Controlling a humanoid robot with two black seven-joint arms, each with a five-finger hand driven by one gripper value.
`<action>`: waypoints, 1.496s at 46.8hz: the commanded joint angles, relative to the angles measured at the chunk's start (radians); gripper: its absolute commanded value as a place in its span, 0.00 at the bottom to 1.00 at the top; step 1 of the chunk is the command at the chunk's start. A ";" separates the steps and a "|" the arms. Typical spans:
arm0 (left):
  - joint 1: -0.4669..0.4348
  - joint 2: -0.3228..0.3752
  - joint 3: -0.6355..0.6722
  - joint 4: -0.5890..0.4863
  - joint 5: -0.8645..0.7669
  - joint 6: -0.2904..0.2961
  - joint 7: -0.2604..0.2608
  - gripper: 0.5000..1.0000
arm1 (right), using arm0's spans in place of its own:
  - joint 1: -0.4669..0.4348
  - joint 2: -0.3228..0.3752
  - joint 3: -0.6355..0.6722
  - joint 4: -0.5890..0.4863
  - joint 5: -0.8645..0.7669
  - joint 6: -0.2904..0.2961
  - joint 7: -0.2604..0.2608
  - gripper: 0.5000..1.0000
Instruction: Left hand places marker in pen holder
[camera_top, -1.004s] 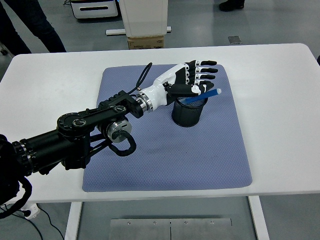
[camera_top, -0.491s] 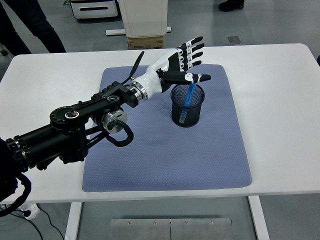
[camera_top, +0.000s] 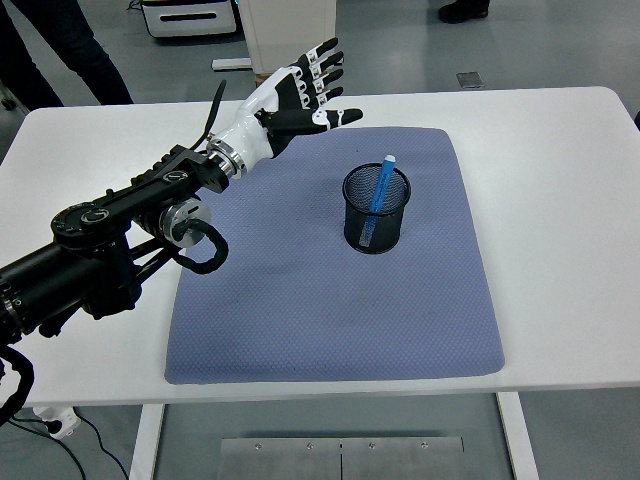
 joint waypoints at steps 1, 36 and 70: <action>0.018 0.020 -0.019 0.017 -0.003 0.002 0.000 1.00 | 0.000 0.000 0.000 0.000 0.000 0.000 0.000 1.00; 0.315 0.081 -0.266 0.054 -0.135 -0.057 -0.037 1.00 | 0.000 0.000 0.000 0.000 0.000 0.000 0.000 1.00; 0.361 0.138 -0.272 0.052 -0.164 -0.074 -0.038 1.00 | 0.006 0.000 0.004 0.037 0.007 0.002 -0.006 1.00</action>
